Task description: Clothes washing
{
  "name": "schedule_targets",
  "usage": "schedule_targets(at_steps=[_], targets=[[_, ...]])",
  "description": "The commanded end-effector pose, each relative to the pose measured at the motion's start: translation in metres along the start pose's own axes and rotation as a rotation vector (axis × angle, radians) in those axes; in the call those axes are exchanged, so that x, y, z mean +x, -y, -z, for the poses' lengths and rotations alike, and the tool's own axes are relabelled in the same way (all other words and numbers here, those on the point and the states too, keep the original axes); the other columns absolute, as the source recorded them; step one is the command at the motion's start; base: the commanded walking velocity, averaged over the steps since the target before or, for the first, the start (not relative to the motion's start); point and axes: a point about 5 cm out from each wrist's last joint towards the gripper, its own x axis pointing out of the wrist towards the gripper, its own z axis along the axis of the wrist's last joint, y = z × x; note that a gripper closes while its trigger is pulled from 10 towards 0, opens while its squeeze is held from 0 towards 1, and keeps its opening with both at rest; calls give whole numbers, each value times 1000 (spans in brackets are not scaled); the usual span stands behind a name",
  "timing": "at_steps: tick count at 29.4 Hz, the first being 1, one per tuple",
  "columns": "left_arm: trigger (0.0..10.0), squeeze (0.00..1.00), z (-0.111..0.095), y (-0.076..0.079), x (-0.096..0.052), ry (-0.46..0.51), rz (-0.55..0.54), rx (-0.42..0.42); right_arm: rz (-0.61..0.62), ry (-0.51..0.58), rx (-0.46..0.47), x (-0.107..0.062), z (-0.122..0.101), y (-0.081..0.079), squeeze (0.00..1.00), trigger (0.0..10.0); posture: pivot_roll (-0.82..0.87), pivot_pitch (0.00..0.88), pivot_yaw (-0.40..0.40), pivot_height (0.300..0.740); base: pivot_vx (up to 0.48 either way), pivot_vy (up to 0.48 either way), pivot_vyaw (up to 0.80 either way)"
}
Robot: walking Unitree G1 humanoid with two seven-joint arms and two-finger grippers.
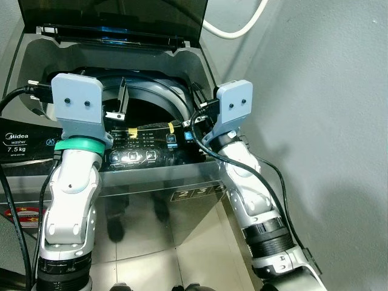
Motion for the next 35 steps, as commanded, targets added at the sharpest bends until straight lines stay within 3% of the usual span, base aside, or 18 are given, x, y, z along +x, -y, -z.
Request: schedule_targets(at_steps=[1,35], targets=[[10000,0,2,4,-2,-16,18,-19,36,-3,-8,0,2,9,0,10000,157,52,-150,740,0,0,0],[10000,0,1,3,0,-14,28,-6,-4,-8,-15,-3,4,-2,0,10000,166,54,-138,740,-310,0,0]])
